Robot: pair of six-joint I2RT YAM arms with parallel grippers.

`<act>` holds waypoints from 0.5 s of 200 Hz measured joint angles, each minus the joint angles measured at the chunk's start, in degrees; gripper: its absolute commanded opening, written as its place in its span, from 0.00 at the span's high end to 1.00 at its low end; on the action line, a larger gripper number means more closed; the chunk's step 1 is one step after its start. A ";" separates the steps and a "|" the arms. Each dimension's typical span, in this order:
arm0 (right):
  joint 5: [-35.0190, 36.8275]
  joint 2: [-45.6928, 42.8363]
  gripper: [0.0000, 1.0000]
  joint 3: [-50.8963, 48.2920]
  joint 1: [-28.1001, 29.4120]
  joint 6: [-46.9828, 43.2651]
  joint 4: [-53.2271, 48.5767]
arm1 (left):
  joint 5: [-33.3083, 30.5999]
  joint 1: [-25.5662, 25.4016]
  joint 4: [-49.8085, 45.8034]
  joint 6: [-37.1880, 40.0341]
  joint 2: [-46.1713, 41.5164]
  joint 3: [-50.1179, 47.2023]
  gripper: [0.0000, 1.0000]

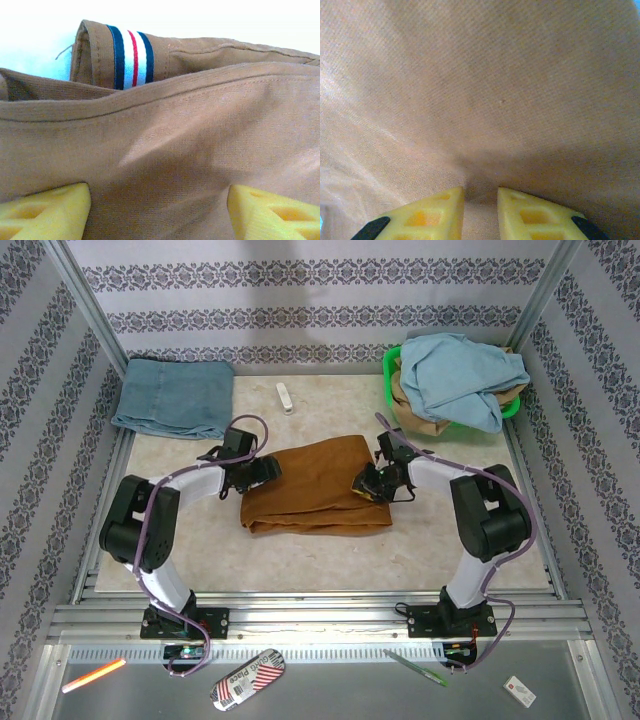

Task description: Fold and stack the trousers

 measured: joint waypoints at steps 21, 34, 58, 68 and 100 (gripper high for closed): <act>-0.50 1.18 0.74 1.27 -0.48 0.66 0.37 | 0.61 1.57 -0.70 1.01 1.86 2.69 0.27; -0.74 1.29 0.73 1.68 -0.57 1.07 0.57 | 1.29 2.60 -0.98 1.46 2.38 3.63 0.27; -1.29 1.16 0.71 2.36 -0.59 1.38 0.55 | 2.43 4.50 -2.69 2.73 1.20 4.50 0.23; -1.57 0.68 0.69 2.38 -0.59 1.46 0.33 | 2.91 5.55 -3.93 3.15 -0.72 4.52 0.22; -1.95 -4.79 0.64 2.38 -0.57 1.42 -1.16 | 2.36 11.93 -4.83 3.48 -11.78 4.96 0.29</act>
